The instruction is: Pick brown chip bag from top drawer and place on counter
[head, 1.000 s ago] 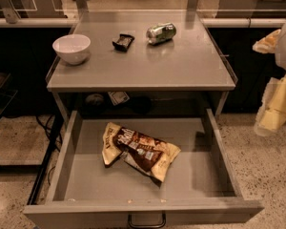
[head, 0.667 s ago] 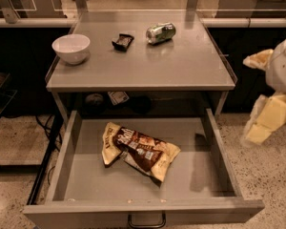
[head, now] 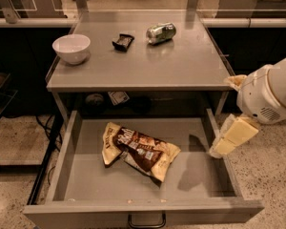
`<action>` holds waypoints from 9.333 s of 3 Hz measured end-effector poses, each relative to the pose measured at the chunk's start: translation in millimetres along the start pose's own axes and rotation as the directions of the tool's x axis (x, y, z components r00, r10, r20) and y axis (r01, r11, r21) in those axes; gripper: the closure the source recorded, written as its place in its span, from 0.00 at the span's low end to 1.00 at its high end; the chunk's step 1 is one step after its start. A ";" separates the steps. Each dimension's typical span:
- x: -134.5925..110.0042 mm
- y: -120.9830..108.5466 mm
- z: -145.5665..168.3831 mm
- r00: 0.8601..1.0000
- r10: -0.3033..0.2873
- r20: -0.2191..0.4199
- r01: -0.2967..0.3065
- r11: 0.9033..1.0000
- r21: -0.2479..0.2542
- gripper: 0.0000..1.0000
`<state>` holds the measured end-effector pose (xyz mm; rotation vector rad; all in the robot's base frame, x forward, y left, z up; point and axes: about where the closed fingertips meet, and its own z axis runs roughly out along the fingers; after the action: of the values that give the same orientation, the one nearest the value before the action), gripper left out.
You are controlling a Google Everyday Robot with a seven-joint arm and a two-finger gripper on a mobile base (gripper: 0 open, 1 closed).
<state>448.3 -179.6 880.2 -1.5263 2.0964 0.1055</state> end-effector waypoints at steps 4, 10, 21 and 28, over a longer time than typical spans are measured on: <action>-46.3 70.7 148.3 0.982 0.098 0.159 -0.070 0.982 -0.175 0.00; -59.7 99.9 289.7 0.965 0.225 0.133 -0.195 0.959 -0.208 0.00; -79.1 22.8 168.2 0.978 0.121 0.169 -0.089 0.978 -0.188 1.00; -143.0 -64.9 12.6 0.961 -0.167 0.219 0.134 0.978 0.159 1.00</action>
Offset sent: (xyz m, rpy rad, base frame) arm -0.0005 0.1173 -0.0998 0.2365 0.1124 0.1128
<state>542.1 -75.2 951.7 -1.5041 1.7618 0.0724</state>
